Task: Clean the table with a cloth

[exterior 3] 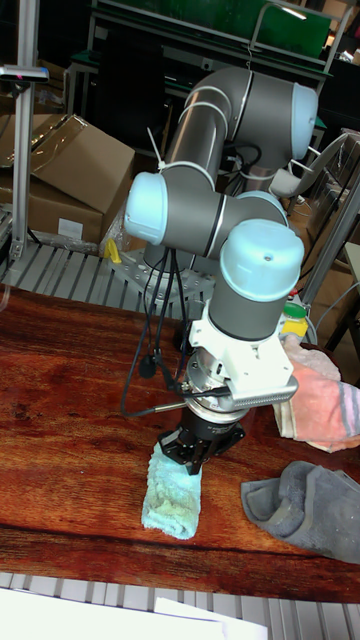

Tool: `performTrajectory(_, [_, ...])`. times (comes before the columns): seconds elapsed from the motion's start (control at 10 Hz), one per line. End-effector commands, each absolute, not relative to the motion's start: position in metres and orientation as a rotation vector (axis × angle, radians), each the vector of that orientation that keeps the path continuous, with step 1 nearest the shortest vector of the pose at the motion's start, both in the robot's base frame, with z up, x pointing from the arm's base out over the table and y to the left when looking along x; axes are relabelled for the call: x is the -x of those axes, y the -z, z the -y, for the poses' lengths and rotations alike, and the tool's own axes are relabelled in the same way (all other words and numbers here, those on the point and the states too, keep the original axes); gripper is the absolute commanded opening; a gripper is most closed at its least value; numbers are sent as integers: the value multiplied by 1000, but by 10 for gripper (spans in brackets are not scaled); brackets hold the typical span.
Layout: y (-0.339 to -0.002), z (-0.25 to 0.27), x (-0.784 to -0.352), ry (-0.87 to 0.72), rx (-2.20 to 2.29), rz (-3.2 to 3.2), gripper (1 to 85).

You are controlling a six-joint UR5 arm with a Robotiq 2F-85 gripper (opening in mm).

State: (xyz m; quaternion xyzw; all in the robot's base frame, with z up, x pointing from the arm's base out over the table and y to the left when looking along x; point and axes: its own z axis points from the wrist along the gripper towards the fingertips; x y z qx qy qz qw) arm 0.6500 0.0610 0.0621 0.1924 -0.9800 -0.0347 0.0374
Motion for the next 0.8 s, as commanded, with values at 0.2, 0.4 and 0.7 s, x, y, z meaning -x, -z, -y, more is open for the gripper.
performTrajectory(0.2, [-63,-72,-660,135,-437,3066,13])
performTrajectory(0.4, [-68,-67,-645,116,-526,2988,300])
performTrajectory(0.7, [-68,-63,-651,90,-472,3015,30])
